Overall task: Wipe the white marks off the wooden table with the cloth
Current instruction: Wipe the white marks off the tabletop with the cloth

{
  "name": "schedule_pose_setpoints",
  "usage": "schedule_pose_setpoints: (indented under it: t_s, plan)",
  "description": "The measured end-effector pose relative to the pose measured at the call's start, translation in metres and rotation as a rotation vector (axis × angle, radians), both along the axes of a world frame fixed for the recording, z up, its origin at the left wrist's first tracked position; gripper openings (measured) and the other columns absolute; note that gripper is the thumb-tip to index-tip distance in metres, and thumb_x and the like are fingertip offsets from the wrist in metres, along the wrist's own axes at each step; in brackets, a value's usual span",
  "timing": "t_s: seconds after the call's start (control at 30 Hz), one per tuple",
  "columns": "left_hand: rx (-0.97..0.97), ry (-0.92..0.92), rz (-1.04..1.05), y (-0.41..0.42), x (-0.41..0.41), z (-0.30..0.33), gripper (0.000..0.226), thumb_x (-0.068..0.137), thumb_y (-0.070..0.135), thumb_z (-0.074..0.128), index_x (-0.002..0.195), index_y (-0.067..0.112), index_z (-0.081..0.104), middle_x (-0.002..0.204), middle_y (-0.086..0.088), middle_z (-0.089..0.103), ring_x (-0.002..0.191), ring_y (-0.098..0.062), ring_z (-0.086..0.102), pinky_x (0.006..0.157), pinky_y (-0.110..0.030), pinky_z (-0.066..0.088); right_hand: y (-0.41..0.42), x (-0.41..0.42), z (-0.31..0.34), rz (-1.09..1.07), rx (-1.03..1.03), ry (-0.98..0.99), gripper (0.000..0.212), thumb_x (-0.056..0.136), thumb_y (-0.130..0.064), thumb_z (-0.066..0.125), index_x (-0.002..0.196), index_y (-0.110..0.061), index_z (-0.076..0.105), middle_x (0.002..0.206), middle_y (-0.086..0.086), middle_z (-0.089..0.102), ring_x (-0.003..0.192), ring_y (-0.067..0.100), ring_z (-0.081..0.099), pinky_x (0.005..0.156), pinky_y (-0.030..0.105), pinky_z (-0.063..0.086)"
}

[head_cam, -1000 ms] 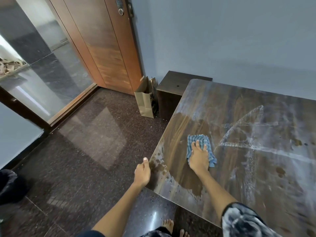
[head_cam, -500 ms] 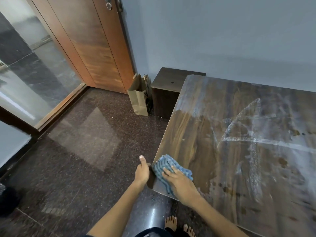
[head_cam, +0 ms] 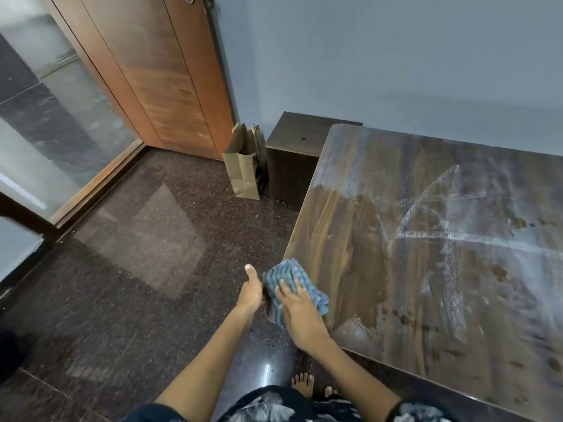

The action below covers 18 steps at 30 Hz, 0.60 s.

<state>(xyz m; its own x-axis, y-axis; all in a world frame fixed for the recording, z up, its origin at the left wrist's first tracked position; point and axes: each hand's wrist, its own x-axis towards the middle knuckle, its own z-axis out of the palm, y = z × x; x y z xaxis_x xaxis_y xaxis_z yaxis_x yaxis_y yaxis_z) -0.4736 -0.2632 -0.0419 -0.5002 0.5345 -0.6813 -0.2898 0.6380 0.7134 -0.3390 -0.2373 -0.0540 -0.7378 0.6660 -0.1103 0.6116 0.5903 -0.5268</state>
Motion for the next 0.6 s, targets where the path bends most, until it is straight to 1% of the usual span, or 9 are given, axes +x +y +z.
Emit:
schedule_pose_setpoints:
  t_s: [0.07,0.17,0.27,0.33,0.4,0.43,0.5,0.53,0.6]
  plan:
    - [-0.039,0.042,-0.009,-0.003,0.003,-0.003,0.088,0.092,0.059,0.001,0.116,-0.001,0.060,0.119,-0.020,0.061,0.111,-0.031,0.057,0.101,-0.041,0.042,-0.011,0.019,-0.001,0.075,-0.022,-0.006,0.052,0.099,-0.011,0.036,0.148,-0.023,0.026,0.158,-0.008,0.013,0.147,0.016,-0.004,0.112,0.024,-0.011]
    - [-0.037,0.125,0.001,-0.003,0.010,-0.006,0.083,0.093,0.057,0.004,0.110,0.001,0.062,0.117,-0.019,0.061,0.109,-0.031,0.056,0.102,-0.043,0.040,-0.016,0.062,-0.006,0.150,-0.008,-0.034,0.050,0.100,-0.015,0.035,0.147,-0.027,0.027,0.155,-0.017,0.014,0.146,0.010,-0.004,0.114,0.025,-0.009]
    - [-0.049,0.165,-0.041,0.000,0.014,-0.003,0.080,0.094,0.057,0.005,0.115,0.003,0.061,0.120,-0.016,0.060,0.111,-0.031,0.053,0.102,-0.045,0.039,0.000,0.108,-0.005,-0.032,-0.059,-0.015,0.049,0.100,-0.012,0.034,0.146,-0.027,0.029,0.150,-0.023,0.012,0.145,0.007,-0.002,0.118,0.028,0.000]
    - [-0.052,0.168,-0.044,0.001,0.014,-0.001,0.079,0.094,0.057,0.005,0.117,0.005,0.060,0.123,-0.015,0.058,0.114,-0.030,0.051,0.103,-0.044,0.037,0.022,0.117,-0.003,-0.197,-0.063,-0.022,0.046,0.101,-0.010,0.032,0.145,-0.021,0.033,0.153,-0.014,0.018,0.145,0.011,0.002,0.117,0.026,0.003]
    - [-0.035,0.159,-0.031,0.002,0.013,0.000,0.079,0.095,0.056,0.005,0.115,0.005,0.061,0.124,-0.015,0.058,0.115,-0.029,0.051,0.104,-0.044,0.036,0.040,0.099,0.003,-0.326,-0.053,-0.075,0.043,0.102,-0.015,0.029,0.145,-0.018,0.034,0.156,-0.005,0.021,0.147,0.019,0.004,0.119,0.034,0.009]
    - [-0.024,0.156,-0.029,0.003,0.013,0.000,0.078,0.095,0.055,0.005,0.113,0.004,0.062,0.123,-0.015,0.059,0.114,-0.030,0.052,0.104,-0.045,0.036,0.044,0.084,0.006,-0.376,-0.047,-0.090,0.042,0.103,-0.017,0.029,0.145,-0.020,0.034,0.156,-0.006,0.019,0.147,0.022,0.003,0.120,0.042,0.009]
    - [-0.004,0.159,-0.021,0.005,0.014,0.000,0.078,0.096,0.054,0.006,0.111,0.003,0.062,0.120,-0.015,0.060,0.112,-0.031,0.053,0.104,-0.046,0.037,0.040,0.049,0.009,-0.404,-0.056,-0.067,0.042,0.103,-0.021,0.030,0.144,-0.025,0.032,0.153,-0.012,0.010,0.147,0.022,-0.002,0.115,0.058,0.001]
    - [0.008,0.168,-0.017,0.006,0.015,0.001,0.077,0.096,0.053,0.006,0.112,0.002,0.063,0.119,-0.016,0.061,0.111,-0.031,0.054,0.103,-0.046,0.038,0.033,0.033,0.009,-0.365,-0.063,-0.042,0.042,0.102,-0.020,0.031,0.144,-0.025,0.031,0.152,-0.012,0.008,0.146,0.023,-0.003,0.114,0.057,-0.003]
    - [0.033,0.205,-0.023,0.009,0.016,0.002,0.076,0.097,0.051,0.007,0.112,0.003,0.063,0.119,-0.017,0.061,0.112,-0.032,0.054,0.103,-0.045,0.038,0.015,0.013,0.005,-0.221,-0.072,0.013,0.043,0.101,-0.016,0.034,0.144,-0.021,0.036,0.155,-0.009,0.014,0.147,0.024,-0.001,0.118,0.042,-0.004]
